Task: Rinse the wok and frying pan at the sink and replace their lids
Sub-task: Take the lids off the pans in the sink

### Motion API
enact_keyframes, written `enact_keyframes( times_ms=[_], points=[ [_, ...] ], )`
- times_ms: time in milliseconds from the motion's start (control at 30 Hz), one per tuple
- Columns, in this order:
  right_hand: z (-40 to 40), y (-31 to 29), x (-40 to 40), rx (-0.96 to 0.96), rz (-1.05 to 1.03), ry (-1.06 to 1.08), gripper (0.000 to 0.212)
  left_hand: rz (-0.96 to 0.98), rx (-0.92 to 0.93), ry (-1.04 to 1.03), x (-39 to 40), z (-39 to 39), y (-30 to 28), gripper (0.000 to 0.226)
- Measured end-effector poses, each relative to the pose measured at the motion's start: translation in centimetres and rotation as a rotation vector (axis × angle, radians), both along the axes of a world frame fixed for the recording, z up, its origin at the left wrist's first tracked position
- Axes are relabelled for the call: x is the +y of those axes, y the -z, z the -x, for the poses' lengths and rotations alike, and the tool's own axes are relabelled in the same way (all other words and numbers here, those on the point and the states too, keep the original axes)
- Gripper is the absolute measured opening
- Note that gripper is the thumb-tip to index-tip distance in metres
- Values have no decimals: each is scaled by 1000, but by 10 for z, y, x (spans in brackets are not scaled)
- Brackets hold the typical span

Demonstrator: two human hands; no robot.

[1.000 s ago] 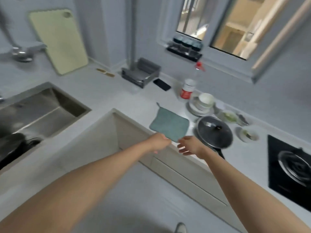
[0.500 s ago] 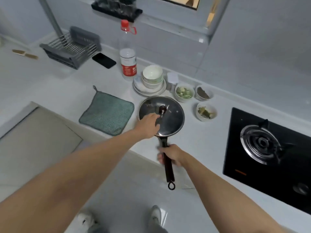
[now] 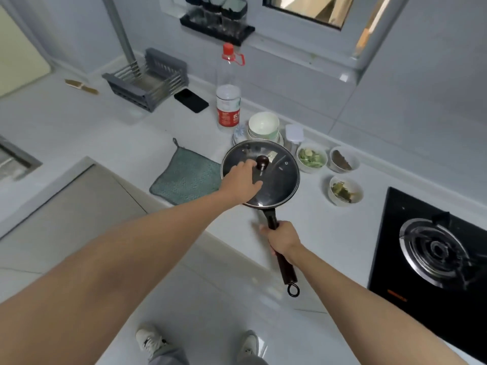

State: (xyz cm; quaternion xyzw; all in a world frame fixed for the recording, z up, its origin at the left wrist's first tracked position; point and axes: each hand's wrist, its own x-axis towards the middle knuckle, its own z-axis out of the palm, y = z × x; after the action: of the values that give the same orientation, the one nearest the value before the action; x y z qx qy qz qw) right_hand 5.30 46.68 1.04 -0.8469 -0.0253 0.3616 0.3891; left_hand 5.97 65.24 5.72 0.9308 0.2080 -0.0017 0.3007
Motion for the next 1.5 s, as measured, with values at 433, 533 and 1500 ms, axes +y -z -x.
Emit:
enact_keyframes(
  times_ms=[433, 533, 1500],
  points=[
    [88, -92, 277, -143, -32, -513, 37, -133, -120, -347, 294, 156, -91, 49],
    [131, -103, 360, -122, -22, -622, 32, -144, -75, -415, 380, 222, -98, 47],
    [271, 11, 864, 272, 305, -1221, 29, -140, 146, -1278, 747, 509, -24, 43]
  ],
)
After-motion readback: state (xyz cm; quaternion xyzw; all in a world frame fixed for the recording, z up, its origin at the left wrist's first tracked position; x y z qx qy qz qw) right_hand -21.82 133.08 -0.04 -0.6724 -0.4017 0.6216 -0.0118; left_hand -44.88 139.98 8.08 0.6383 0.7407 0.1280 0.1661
